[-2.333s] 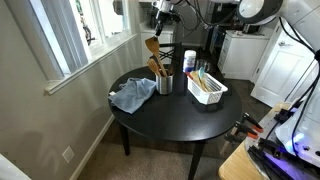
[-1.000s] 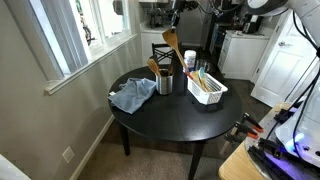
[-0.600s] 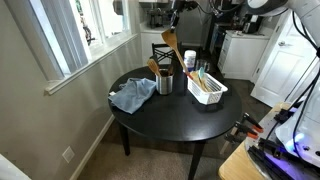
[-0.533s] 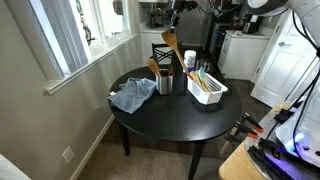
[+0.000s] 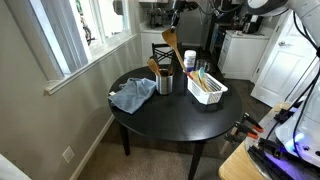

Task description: Put one wooden spatula from the silver holder in the white basket.

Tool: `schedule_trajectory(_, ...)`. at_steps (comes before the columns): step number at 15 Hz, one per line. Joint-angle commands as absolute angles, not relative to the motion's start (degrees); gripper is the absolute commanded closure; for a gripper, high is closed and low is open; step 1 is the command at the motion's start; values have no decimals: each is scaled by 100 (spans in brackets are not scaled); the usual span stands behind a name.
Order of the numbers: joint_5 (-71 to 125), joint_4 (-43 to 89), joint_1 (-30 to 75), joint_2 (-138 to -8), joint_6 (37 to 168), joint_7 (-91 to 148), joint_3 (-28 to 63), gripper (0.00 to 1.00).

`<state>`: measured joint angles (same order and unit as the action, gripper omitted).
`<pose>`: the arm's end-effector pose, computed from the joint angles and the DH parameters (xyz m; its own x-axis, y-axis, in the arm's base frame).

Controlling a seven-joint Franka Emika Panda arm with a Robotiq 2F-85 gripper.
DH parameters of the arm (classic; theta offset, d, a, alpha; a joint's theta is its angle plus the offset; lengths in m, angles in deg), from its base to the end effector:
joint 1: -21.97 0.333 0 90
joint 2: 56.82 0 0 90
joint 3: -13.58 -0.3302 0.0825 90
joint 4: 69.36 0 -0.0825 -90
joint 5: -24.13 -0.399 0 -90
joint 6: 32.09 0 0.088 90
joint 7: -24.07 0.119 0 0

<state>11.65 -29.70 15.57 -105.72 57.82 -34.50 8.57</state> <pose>0.7901 -0.0260 0.4692 0.5598 0.7893 0.2520 0.8276 -0.5473 -0.1242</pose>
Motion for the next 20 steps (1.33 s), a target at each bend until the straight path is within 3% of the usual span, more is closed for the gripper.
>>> schedule_trajectory(1,1046,-2381,1382,-10241,6127,-3620,822,94)
schedule_trajectory(8,959,-1271,1196,-9888,6753,-3641,814,94)
schedule_trajectory(20,899,1471,1040,-8108,7815,-4323,866,94)
